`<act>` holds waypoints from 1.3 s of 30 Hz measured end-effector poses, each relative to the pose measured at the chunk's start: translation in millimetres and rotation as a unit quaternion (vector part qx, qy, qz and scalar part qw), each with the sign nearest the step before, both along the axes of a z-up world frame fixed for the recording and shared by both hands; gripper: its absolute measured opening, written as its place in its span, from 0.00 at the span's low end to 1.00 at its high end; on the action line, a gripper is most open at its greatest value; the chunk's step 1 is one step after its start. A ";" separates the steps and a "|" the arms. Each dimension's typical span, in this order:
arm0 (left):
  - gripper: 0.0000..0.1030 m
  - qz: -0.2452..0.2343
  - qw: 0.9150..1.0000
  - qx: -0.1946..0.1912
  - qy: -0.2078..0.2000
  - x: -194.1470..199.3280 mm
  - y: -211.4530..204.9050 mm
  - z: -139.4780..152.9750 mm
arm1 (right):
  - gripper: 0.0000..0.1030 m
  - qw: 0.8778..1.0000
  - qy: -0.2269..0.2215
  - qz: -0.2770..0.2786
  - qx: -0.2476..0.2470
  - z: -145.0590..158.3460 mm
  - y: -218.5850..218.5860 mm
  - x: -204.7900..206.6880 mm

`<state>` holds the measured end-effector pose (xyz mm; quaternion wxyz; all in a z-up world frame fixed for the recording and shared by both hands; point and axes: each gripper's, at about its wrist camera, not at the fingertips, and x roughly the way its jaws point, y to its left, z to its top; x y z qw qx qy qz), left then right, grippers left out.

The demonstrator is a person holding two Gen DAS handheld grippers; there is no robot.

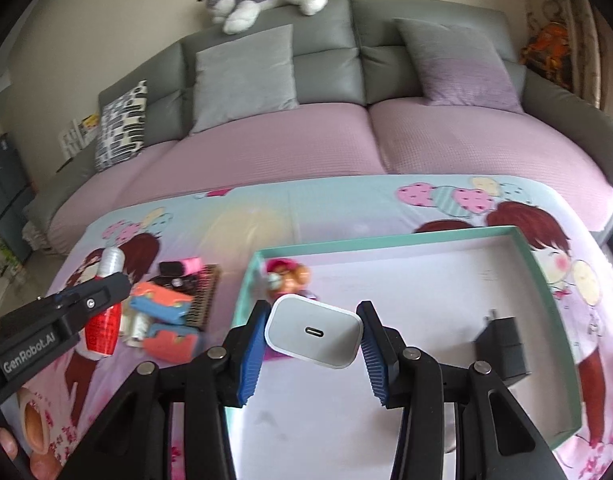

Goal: Organize rigid objects
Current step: 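Carry the adapter and glue bottle over the teal tray with both tools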

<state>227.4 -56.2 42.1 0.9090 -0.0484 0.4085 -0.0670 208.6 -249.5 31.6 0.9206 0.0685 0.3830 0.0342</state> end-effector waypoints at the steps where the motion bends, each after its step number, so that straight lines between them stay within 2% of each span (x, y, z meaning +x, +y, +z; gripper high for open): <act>1: 0.21 -0.003 1.000 0.001 -0.001 0.7 -4.4 -0.3 | 0.46 1.000 0.000 -0.011 -0.001 -0.2 -7.6 -0.3; 7: 0.20 -0.036 0.999 0.007 0.002 5.7 -36.5 -7.6 | 0.46 0.998 0.009 -0.061 -0.030 -4.7 -39.8 -1.1; 14: 0.20 -0.061 0.998 0.023 0.026 10.3 -60.5 -24.5 | 0.46 0.997 0.016 -0.077 -0.022 -8.5 -55.3 -2.2; 24: 0.19 -0.019 0.993 0.045 0.109 17.5 -31.0 -55.1 | 0.46 0.996 0.027 -0.077 -0.023 -14.8 -54.7 0.4; 27: 0.20 -0.025 0.991 0.027 0.125 16.5 -27.7 -62.6 | 0.46 0.996 0.028 -0.076 -0.024 -15.0 -53.2 0.7; 28: 0.21 -0.030 0.990 0.025 0.135 16.4 -27.9 -66.1 | 0.46 0.996 0.028 -0.076 -0.025 -14.9 -52.7 0.7; 31: 0.23 -0.035 0.985 0.054 0.157 15.1 -31.3 -78.1 | 0.46 0.996 0.027 -0.076 -0.025 -14.9 -52.5 0.6; 33: 0.32 -0.053 0.982 0.031 0.176 13.7 -30.6 -85.9 | 0.46 0.996 0.028 -0.077 -0.026 -14.9 -52.6 0.9; 34: 0.33 -0.053 0.982 0.034 0.176 12.9 -30.1 -86.6 | 0.46 0.996 0.028 -0.077 -0.026 -15.0 -52.5 0.9; 36: 0.41 -0.052 0.981 0.047 0.180 11.1 -29.4 -89.0 | 0.46 0.996 0.029 -0.075 -0.025 -15.4 -52.2 1.2; 39: 0.43 -0.062 0.975 0.058 0.204 9.4 -29.4 -99.4 | 0.46 0.996 0.030 -0.075 -0.026 -15.7 -51.5 1.1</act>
